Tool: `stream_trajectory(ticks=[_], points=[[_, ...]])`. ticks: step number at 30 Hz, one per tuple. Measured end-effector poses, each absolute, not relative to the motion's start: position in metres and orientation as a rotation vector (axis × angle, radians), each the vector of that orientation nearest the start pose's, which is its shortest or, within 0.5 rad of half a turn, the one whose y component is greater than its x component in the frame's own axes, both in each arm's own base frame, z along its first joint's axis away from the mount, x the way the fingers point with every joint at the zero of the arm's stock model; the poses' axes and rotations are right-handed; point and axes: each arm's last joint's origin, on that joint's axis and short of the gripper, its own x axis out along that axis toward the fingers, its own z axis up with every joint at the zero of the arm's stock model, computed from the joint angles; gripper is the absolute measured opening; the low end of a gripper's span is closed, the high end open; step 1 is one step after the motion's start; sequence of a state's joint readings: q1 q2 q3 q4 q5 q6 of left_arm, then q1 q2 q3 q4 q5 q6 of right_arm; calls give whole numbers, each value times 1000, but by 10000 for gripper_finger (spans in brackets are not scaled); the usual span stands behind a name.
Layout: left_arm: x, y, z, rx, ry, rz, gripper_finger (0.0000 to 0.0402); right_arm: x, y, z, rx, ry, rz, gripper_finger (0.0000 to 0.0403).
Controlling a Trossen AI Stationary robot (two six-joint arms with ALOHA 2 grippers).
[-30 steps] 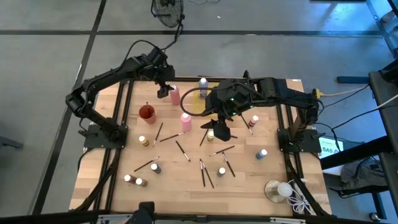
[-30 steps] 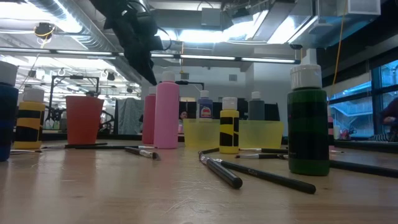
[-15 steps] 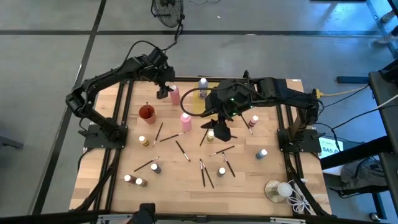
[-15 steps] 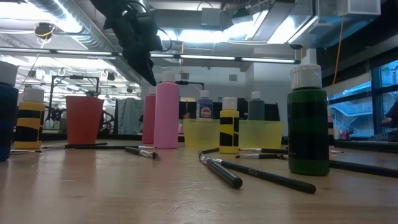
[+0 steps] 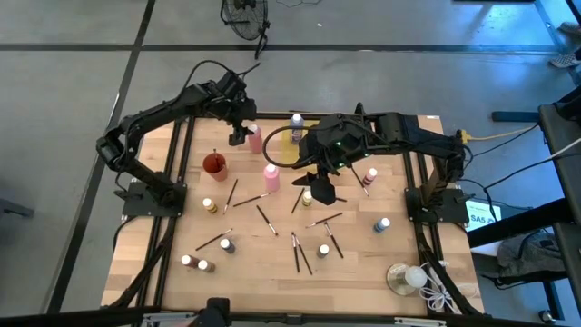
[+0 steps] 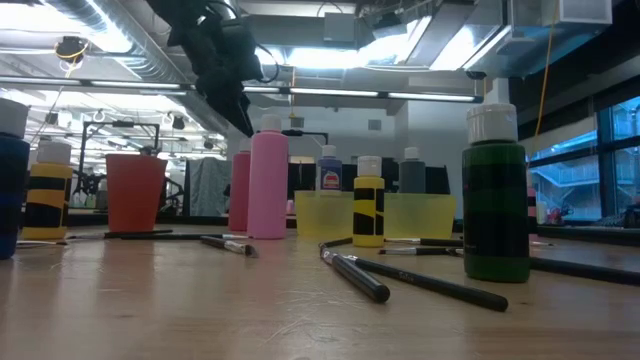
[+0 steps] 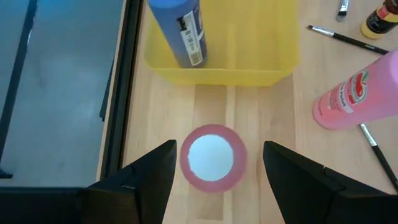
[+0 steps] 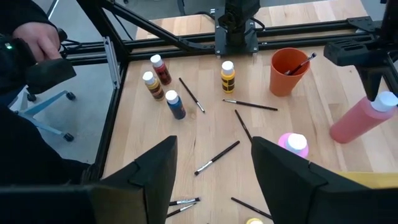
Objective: Pick & Place Paint Supplies
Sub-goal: Put the large dark pink paint bottle into the yellow bin
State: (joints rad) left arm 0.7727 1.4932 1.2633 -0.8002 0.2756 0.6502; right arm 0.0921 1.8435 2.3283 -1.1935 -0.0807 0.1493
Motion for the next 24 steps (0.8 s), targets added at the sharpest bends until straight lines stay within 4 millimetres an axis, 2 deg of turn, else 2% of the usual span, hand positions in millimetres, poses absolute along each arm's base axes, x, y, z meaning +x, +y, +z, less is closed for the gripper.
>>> stream_trajectory(ticks=[12, 24], points=[[234, 213, 260, 12, 1052, 96, 237, 351, 35, 462, 138, 723, 110, 208], [235, 215, 260, 18, 1046, 104, 237, 351, 35, 462, 138, 728, 110, 208]])
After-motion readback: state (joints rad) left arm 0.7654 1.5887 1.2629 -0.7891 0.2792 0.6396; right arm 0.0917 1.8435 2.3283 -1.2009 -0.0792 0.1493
